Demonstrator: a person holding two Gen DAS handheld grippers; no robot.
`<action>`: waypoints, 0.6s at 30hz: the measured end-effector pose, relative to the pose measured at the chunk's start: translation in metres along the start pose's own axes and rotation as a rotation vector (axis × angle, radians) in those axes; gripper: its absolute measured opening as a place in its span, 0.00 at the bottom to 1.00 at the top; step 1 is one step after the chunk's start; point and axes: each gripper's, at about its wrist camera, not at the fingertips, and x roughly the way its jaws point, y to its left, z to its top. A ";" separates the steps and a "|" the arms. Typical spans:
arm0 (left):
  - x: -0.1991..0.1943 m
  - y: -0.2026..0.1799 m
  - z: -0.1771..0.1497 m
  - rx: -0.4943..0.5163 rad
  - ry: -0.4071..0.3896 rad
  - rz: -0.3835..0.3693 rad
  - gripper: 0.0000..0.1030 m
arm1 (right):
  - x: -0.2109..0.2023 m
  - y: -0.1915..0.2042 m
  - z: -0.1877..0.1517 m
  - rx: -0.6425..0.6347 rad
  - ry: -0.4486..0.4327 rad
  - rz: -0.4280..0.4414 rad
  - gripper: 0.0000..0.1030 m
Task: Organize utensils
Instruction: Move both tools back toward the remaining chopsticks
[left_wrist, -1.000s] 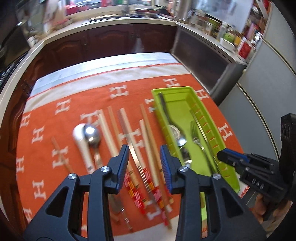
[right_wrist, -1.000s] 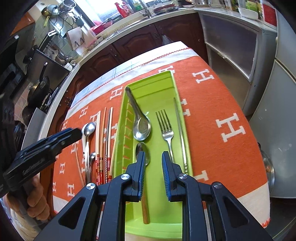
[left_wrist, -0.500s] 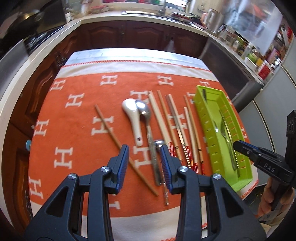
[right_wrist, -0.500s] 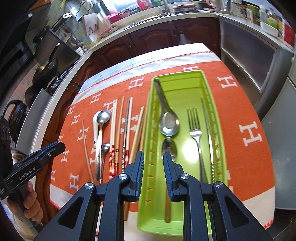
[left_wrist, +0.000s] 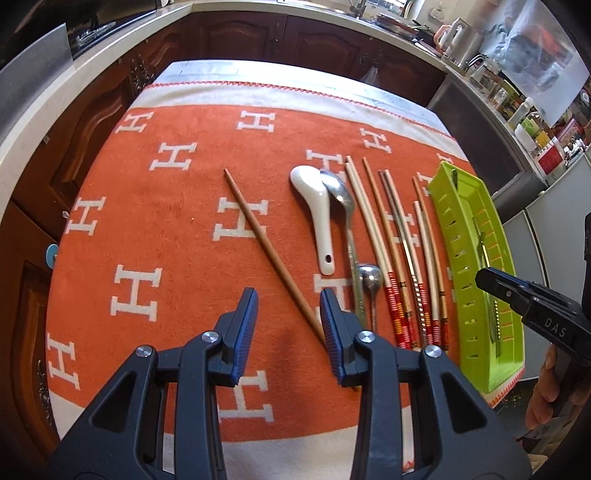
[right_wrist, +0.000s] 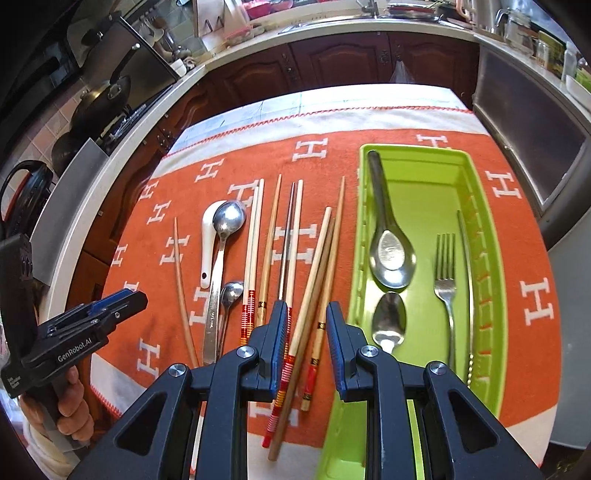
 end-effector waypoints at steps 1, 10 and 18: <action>0.004 0.002 0.001 -0.003 0.006 0.002 0.30 | 0.005 0.000 0.004 0.001 0.008 0.002 0.21; 0.047 0.008 0.022 -0.038 0.064 0.115 0.30 | 0.055 0.016 0.027 0.010 0.078 0.038 0.21; 0.063 -0.012 0.026 0.013 0.047 0.200 0.31 | 0.089 0.031 0.031 -0.052 0.125 0.042 0.13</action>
